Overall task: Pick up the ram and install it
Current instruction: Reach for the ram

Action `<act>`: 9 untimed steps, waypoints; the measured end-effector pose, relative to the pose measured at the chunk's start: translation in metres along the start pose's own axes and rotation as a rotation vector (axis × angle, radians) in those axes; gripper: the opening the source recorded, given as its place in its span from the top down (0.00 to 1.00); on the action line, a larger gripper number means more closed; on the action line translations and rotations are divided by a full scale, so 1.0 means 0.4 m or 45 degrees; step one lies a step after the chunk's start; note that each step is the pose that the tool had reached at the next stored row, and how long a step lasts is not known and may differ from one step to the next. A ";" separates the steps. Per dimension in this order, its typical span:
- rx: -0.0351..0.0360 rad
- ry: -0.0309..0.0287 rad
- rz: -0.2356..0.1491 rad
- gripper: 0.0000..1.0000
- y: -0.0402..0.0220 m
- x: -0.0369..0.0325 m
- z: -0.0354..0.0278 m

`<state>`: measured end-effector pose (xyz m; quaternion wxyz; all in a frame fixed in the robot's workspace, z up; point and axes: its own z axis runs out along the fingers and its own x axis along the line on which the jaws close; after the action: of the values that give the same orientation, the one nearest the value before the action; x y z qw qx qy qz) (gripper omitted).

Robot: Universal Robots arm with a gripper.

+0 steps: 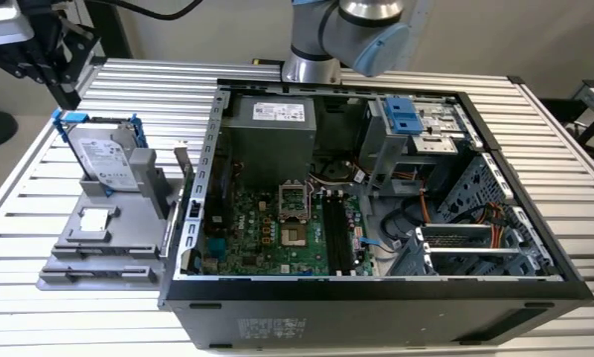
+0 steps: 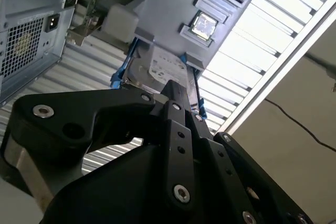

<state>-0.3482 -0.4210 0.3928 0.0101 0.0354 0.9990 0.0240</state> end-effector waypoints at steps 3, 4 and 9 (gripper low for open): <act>0.0000 -0.0001 0.000 1.00 -0.030 -0.001 -0.001; 0.0001 0.0000 0.000 1.00 -0.041 -0.002 -0.002; 0.0000 0.0000 0.000 1.00 -0.098 -0.004 -0.005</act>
<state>-0.3495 -0.4604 0.3928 0.0101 0.0354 0.9990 0.0240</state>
